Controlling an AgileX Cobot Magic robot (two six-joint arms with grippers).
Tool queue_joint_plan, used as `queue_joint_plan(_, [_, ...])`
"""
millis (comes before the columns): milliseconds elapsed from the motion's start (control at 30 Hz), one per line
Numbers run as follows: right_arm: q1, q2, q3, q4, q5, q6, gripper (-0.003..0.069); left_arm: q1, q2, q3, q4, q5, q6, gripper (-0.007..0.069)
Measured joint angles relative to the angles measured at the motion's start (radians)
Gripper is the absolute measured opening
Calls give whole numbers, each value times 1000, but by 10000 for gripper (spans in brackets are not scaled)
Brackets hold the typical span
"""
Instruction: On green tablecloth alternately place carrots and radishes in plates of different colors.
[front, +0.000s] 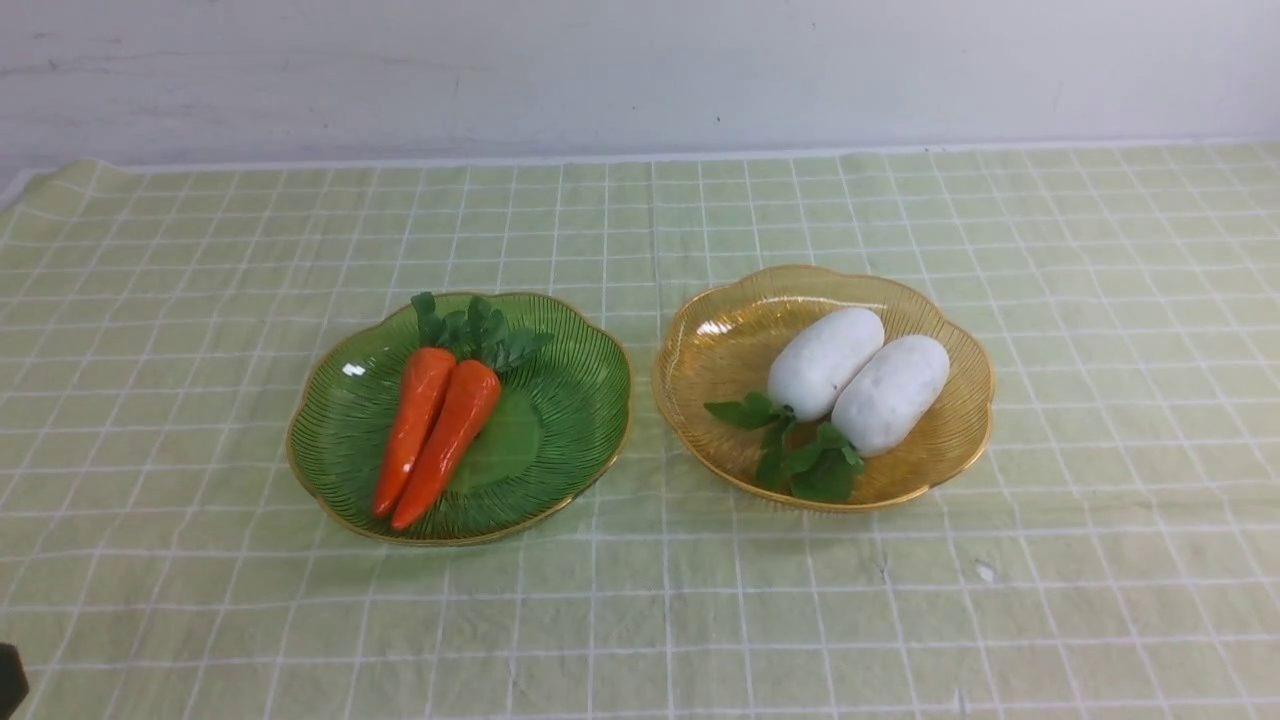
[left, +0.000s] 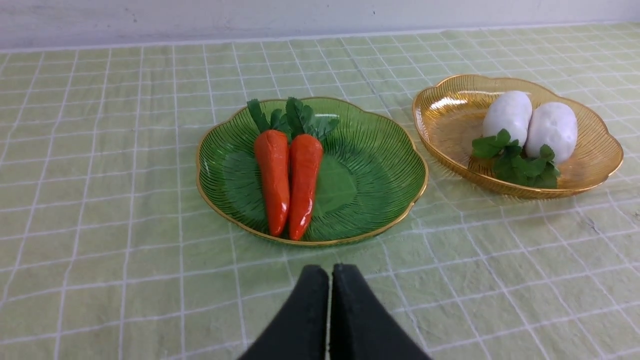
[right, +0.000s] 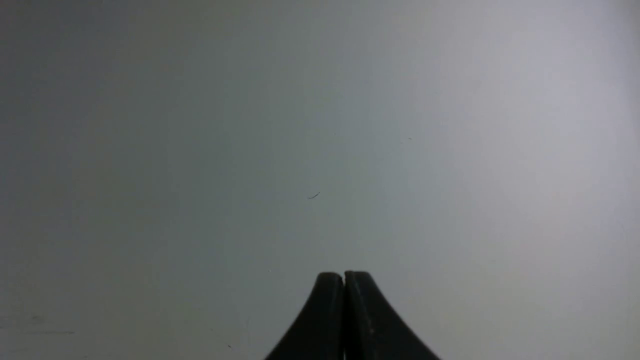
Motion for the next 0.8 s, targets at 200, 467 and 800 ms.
queue_joint_plan(200, [0, 0, 0, 0, 6, 0, -15, 0, 0, 58, 23, -145, 70, -8])
queue_joint_plan(467, [0, 0, 0, 0, 6, 0, -15, 0, -41, 350, 180, -509, 61, -8])
queue_joint_plan(800, [0, 0, 0, 0, 8, 0, -15, 0, -154, 523, 193, -481, 54, -8])
